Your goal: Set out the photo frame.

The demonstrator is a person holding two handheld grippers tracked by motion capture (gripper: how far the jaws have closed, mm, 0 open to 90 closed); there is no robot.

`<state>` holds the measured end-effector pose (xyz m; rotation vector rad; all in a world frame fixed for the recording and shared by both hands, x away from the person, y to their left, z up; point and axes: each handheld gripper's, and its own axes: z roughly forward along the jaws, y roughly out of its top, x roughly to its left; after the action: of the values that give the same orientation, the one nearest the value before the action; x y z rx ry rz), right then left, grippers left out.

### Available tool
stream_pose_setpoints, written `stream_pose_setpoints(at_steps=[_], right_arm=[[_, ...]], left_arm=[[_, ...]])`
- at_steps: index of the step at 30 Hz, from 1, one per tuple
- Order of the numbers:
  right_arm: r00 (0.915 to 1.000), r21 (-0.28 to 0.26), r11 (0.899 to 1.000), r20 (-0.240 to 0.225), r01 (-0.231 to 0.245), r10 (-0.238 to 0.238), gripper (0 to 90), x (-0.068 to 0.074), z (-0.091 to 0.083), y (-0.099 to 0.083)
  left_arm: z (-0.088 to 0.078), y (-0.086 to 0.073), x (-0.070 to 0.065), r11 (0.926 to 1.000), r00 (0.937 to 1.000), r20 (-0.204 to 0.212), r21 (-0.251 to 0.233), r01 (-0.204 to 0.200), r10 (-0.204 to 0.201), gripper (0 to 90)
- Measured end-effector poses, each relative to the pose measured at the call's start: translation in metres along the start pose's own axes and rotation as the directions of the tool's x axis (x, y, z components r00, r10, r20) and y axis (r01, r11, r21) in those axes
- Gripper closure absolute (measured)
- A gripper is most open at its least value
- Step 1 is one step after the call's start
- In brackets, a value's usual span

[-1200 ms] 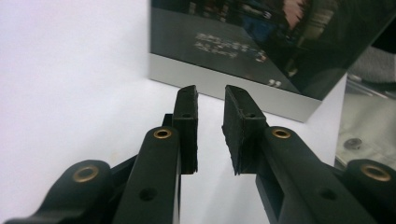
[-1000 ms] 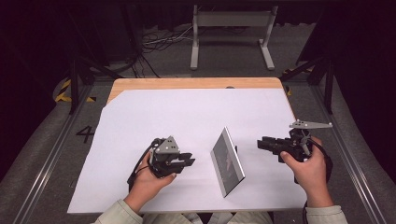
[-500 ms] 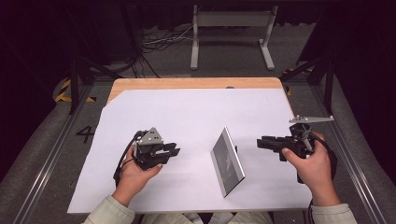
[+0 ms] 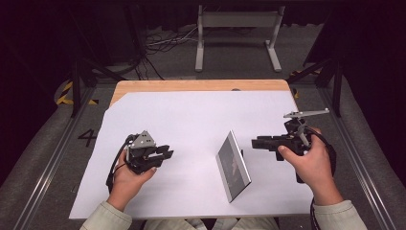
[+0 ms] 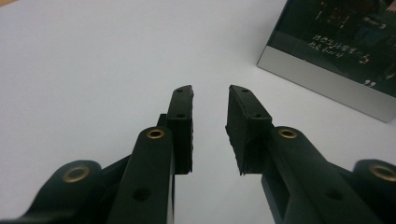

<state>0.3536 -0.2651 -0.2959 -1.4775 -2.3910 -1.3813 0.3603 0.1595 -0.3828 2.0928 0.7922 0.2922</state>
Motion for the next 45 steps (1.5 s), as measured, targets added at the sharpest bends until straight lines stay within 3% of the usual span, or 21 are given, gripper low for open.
stream_pose_setpoints(at_steps=[6, 16, 27, 38, 45], right_arm=[[0.9998, 0.042, 0.999, 0.004, -0.022, 0.022, 57.6, 0.008, 0.008, 0.007], [0.9990, 0.128, 0.991, 0.019, -0.042, 0.040, 55.2, 0.029, 0.019, 0.011], [0.9964, 0.209, 0.977, 0.081, -0.040, 0.024, 53.8, 0.047, 0.031, 0.013], [0.9877, 0.286, 0.956, 0.154, -0.068, 0.024, 55.1, 0.051, 0.047, 0.012], [0.9807, 0.334, 0.939, 0.195, -0.082, 0.016, 62.2, 0.055, 0.056, 0.010]], left_arm=[[-0.002, -0.004, 0.008, 0.9996, 0.9994, -0.017, -0.006, 0.029, -0.029, 71.9], [-0.003, -0.004, 0.009, 0.9995, 0.9992, -0.024, -0.008, 0.031, -0.031, 71.7], [-0.002, -0.005, 0.010, 0.9997, 0.9991, -0.033, 0.000, 0.024, -0.024, 71.5], [-0.002, -0.005, 0.010, 0.9995, 0.9990, -0.032, 0.000, 0.032, -0.032, 71.3], [-0.002, -0.005, 0.010, 0.9995, 0.9990, -0.033, 0.002, 0.031, -0.031, 71.3]])
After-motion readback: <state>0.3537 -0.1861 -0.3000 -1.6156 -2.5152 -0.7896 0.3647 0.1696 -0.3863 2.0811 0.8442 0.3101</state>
